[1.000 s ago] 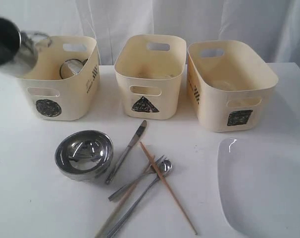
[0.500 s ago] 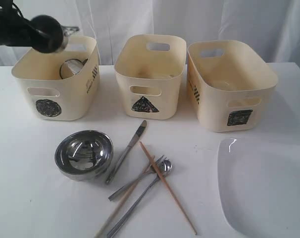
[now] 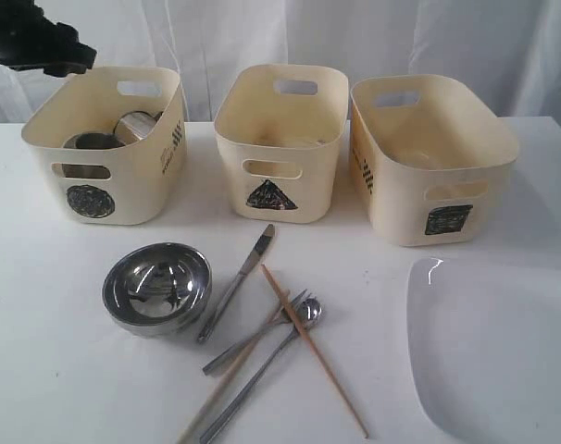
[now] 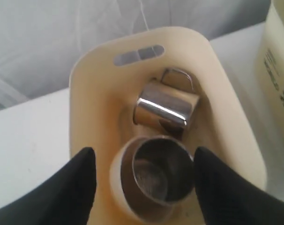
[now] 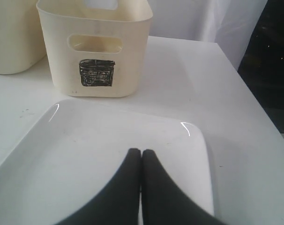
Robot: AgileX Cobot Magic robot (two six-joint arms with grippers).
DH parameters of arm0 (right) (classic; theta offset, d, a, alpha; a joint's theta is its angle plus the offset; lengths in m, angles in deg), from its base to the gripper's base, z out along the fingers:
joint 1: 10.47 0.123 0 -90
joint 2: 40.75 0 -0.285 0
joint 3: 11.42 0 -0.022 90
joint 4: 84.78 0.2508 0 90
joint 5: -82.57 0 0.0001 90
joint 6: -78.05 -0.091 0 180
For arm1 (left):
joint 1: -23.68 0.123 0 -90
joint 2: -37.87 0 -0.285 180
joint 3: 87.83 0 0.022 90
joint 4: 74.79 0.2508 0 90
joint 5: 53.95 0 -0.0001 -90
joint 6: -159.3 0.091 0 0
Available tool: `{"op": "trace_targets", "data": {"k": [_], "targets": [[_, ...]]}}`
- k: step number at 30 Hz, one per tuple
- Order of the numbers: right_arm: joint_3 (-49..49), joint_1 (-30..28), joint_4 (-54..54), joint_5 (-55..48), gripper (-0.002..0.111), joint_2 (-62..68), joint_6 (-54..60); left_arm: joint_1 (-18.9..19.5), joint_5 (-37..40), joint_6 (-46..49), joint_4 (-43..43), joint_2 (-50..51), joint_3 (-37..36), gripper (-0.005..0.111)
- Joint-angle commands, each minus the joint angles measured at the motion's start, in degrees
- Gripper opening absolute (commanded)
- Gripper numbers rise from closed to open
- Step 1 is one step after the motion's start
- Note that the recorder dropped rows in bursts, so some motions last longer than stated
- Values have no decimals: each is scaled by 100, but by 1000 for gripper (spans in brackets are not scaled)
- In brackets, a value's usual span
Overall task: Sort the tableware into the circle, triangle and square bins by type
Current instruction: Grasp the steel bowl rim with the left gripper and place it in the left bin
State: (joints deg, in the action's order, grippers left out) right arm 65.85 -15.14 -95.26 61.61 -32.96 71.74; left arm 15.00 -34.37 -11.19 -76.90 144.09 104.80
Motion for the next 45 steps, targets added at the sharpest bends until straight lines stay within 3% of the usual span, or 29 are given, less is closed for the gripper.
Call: {"op": "trace_targets", "data": {"k": [1, 6, 10, 13, 15, 20, 22, 28, 38, 41, 45], "targets": [[-5, -36, -29, 48, 0, 0, 3, -6, 2194, -77, -110, -575, 94, 57], [-5, -36, -29, 48, 0, 0, 3, -6, 5039, -89, -700, -682, 52, 41], [-5, -36, -29, 48, 0, 0, 3, -6, 5039, 91, -1257, -632, -439, 32], [-5, -36, -29, 48, 0, 0, 3, -6, 3899, 102, -1481, -633, -1062, 37], [-5, -36, -29, 48, 0, 0, 3, -6, 3293, 102, -1574, -610, -1429, 46], [-5, -36, -29, 48, 0, 0, 3, -6, 2694, 102, -1883, -413, -2001, 72], [-5, -36, -29, 48, 0, 0, 3, -6, 2473, 102, -2036, -302, -2191, 75], [-5, -36, -29, 48, 0, 0, 3, -6, 1918, 102, -2337, 131, -2530, 75], [-5, -36, -29, 48, 0, 0, 3, -6, 1883, 1034, -3446, 636, -2542, 75], [-5, -36, -29, 48, 0, 0, 3, -6, 1873, 1103, -3509, 691, -2542, 68], [-5, -36, -29, 48, 0, 0, 3, -6, 1837, 1237, -3509, 851, -2542, 49]]}}
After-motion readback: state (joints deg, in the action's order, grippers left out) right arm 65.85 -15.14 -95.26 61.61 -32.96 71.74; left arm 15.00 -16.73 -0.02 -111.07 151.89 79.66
